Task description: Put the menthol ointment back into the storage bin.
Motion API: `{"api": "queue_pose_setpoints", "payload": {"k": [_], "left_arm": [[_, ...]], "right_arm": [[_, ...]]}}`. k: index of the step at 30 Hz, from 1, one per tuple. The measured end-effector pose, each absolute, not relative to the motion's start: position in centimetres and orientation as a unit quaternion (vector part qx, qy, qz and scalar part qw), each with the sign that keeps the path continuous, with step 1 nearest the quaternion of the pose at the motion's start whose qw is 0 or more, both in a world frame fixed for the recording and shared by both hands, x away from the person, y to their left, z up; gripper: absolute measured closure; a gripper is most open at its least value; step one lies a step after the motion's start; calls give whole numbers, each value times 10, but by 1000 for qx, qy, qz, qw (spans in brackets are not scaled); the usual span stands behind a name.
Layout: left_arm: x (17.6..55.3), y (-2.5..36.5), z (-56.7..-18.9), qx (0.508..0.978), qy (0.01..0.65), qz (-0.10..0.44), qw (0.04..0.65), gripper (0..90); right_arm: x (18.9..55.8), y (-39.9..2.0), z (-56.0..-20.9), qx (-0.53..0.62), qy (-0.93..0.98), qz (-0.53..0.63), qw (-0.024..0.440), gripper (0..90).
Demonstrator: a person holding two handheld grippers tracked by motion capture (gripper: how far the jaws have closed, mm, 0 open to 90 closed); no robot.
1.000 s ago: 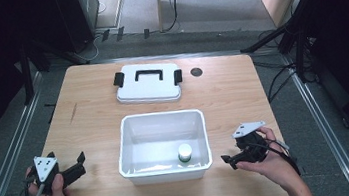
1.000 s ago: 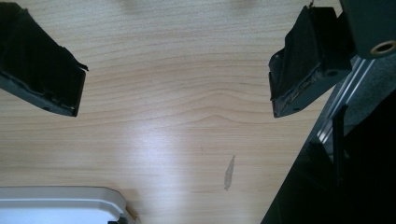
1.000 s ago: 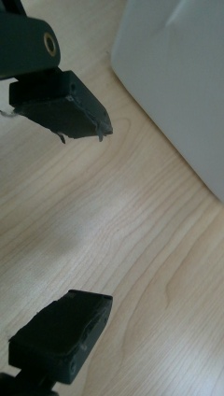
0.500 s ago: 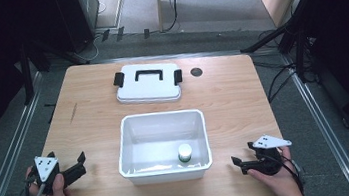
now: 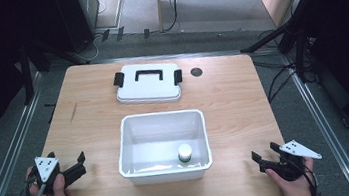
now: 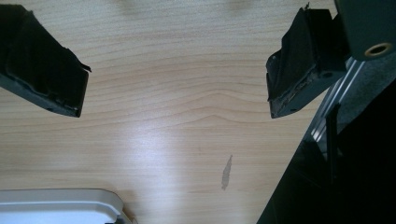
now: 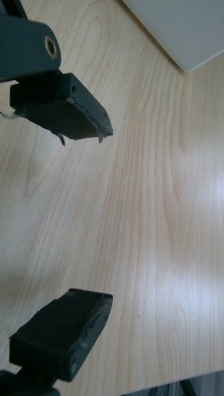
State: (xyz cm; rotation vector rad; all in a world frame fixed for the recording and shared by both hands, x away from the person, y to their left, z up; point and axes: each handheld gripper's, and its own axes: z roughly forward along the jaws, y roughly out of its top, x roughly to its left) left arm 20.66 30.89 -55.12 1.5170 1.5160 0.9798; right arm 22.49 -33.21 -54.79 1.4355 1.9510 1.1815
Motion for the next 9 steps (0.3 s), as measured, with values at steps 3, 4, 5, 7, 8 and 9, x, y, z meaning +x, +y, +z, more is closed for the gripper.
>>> {"api": "queue_pose_setpoints", "payload": {"k": [3,4,5,7,8,9], "left_arm": [[206,309,-551,598,593,383,379,65],[207,308,-551,598,593,384,378,65],[207,308,-551,599,593,384,377,65],[207,307,-551,600,593,386,374,65],[206,307,-551,601,592,388,372,65],[206,306,-551,602,591,390,370,65]], "right_arm": [[226,-335,-548,534,698,421,222,161],[227,-336,-548,542,692,423,220,157],[227,-338,-548,546,687,426,219,153],[227,-340,-548,550,681,433,215,147],[227,-341,-548,551,679,435,215,147],[227,-341,-548,551,677,438,214,147]]}}
